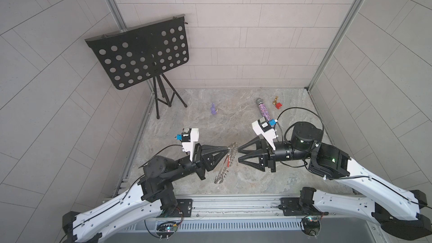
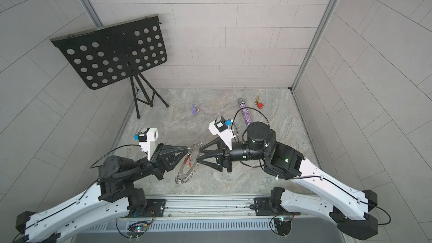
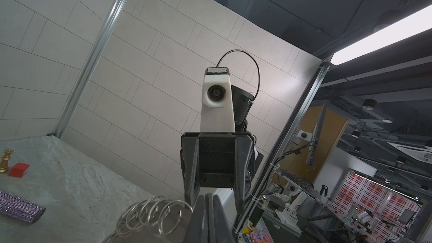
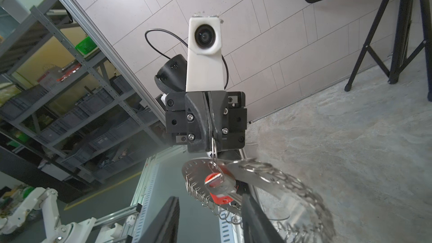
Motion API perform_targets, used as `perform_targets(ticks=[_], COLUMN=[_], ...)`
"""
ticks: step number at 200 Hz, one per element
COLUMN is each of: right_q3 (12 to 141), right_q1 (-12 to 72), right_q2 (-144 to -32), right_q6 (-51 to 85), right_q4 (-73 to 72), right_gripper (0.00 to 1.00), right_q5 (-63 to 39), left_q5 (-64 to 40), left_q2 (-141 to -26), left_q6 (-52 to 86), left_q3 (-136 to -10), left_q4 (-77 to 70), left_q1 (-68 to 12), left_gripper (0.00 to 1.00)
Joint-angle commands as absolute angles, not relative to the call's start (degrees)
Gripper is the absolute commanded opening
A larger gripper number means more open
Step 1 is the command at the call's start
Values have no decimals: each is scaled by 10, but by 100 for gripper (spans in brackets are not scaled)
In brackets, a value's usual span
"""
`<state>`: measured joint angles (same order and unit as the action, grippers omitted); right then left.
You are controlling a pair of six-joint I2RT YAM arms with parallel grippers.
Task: Attach keys to a key ring
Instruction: Adjust the key on the keyring.
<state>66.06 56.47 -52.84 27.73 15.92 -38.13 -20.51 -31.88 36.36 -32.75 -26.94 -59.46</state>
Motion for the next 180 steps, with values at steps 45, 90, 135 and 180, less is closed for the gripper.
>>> perform_targets(ticks=[45, 90, 135, 180], right_q3=[690, 689, 690, 690], right_q1=[564, 565, 565, 566], right_q2=[-561, -569, -570, -577], right_q6=[266, 270, 271, 272], right_q4=[161, 157, 157, 163], right_gripper=[28, 19, 12, 8], right_q5=[-396, -402, -402, -402], left_q5=[-215, -217, -220, -222], left_q2=[-322, -322, -327, -332], left_q6=[355, 356, 355, 349], left_q3=[-348, -348, -347, -348], left_q4=[-281, -278, -270, -247], left_q1=[-598, -598, -598, -598], left_gripper=[0, 0, 0, 0])
